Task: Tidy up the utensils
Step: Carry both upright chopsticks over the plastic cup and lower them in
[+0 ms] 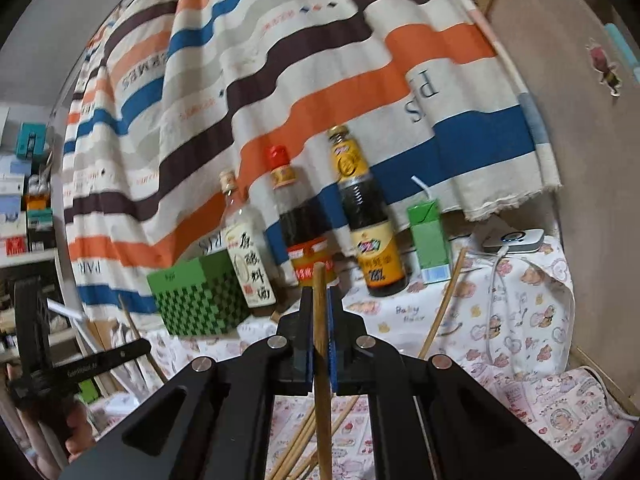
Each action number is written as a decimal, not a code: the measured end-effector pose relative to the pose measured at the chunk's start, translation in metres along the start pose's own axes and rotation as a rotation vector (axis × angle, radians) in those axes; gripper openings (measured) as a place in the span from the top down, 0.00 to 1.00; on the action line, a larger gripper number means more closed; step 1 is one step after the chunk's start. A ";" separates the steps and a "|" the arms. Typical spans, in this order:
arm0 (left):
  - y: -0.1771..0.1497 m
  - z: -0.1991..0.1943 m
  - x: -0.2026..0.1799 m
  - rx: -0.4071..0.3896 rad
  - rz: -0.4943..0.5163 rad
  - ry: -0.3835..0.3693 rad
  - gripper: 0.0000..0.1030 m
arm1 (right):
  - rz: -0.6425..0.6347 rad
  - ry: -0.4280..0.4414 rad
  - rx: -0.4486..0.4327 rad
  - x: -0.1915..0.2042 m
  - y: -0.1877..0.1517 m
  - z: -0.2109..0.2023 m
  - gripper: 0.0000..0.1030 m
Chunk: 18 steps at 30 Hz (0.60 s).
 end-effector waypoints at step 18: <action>0.055 0.041 -0.133 -0.107 0.004 -0.226 0.95 | -0.040 -0.225 -0.367 -0.024 0.081 -0.019 0.94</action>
Point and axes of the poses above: each gripper's, at about its wrist camera, not at the fingertips, and z roughly the way its jaws point, x to its left, y to its top, the point moved 5 cm from there along z, roughly the way its jaws point, and after that the axes turned 5 degrees about -x, right-handed, at the moved point
